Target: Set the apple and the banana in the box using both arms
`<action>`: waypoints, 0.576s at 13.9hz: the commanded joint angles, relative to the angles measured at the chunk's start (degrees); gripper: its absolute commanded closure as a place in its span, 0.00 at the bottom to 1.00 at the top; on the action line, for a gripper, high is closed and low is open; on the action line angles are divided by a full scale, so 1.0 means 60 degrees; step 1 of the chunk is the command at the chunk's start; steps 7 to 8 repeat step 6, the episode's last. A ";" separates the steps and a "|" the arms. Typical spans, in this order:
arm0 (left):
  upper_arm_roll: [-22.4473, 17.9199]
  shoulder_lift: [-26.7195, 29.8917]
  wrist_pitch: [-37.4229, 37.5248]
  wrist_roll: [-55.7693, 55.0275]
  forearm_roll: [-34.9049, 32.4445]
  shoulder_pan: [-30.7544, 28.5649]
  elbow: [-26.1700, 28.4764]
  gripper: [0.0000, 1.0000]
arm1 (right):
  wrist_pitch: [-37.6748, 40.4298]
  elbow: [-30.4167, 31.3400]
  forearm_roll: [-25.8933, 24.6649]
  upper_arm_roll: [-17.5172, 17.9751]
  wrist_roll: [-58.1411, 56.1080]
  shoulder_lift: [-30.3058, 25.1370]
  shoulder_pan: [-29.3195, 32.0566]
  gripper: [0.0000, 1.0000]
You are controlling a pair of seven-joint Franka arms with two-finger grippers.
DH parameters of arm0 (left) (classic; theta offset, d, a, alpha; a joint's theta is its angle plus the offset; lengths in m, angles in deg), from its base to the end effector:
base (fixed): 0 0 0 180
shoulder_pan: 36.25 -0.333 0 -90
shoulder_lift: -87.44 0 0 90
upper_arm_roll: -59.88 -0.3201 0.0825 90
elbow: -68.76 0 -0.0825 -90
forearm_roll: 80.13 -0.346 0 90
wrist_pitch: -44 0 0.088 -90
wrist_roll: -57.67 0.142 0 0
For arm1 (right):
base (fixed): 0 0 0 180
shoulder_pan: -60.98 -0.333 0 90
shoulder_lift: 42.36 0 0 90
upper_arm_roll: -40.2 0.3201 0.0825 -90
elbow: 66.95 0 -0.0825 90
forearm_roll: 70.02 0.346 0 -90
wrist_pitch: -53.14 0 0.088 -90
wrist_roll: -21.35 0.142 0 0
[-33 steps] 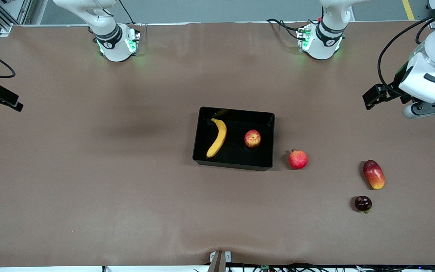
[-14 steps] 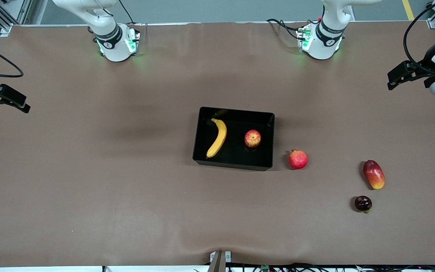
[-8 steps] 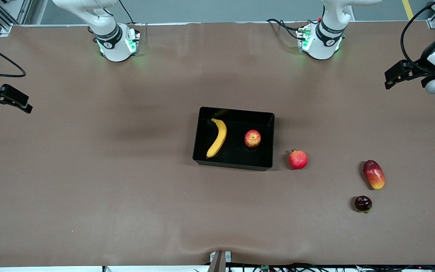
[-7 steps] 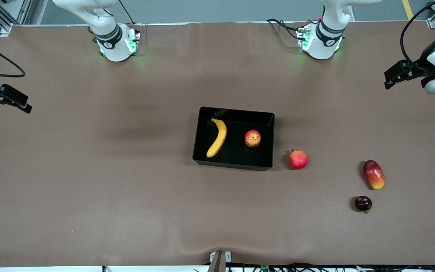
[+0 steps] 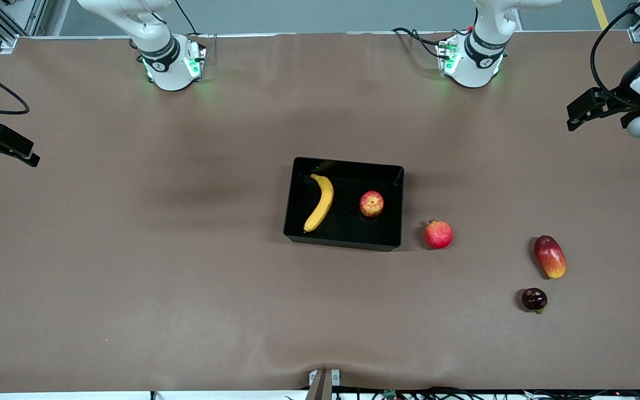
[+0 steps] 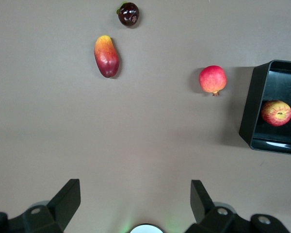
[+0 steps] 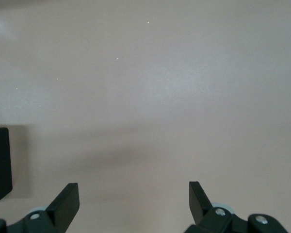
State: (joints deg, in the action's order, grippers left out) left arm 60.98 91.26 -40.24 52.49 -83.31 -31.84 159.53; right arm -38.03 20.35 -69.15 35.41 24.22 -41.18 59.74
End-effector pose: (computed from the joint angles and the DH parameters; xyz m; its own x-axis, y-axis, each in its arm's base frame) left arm 0.4818 -0.0385 0.6129 0.9991 -0.0001 -0.0418 -0.0027 -0.9982 -0.0607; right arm 0.5265 -0.0300 0.6053 0.9926 -0.1120 0.0463 -0.1113 -0.9937 -0.0158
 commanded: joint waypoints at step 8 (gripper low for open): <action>-0.0081 0.0080 0.0225 0.0204 0.0119 -0.0032 -0.0201 0.00 | 0.0150 -0.0150 0.0045 0.0065 0.0108 0.0008 0.0104 0.00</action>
